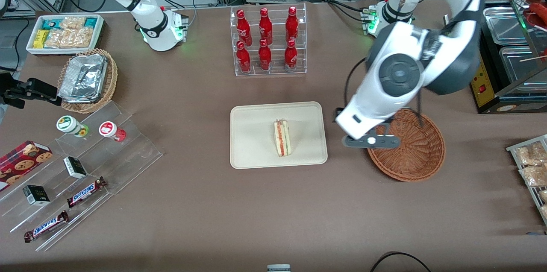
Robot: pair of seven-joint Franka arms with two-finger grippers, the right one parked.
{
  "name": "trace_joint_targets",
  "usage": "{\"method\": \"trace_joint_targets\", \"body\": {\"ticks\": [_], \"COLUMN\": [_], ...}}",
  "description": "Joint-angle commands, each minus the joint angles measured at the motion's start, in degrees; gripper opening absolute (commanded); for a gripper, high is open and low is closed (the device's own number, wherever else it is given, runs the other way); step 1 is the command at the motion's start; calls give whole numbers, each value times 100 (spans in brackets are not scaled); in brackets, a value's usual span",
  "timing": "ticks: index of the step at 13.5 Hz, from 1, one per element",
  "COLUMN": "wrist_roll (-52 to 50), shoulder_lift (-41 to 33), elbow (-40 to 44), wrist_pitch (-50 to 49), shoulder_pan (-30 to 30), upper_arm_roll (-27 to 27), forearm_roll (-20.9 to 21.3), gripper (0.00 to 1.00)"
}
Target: Place sandwich from basket to tray
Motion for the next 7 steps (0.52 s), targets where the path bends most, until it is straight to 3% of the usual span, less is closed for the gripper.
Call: {"method": "trace_joint_targets", "body": {"ticks": [1, 7], "wrist_roll": [675, 1697], "shoulder_lift": [-709, -1781], "elbow": [-852, -1748], "wrist_pitch": [135, 21], "shoulder_pan": [407, 1348], "upper_arm_roll": [-48, -56], "forearm_roll": [-58, -66], "gripper": [100, 100]}}
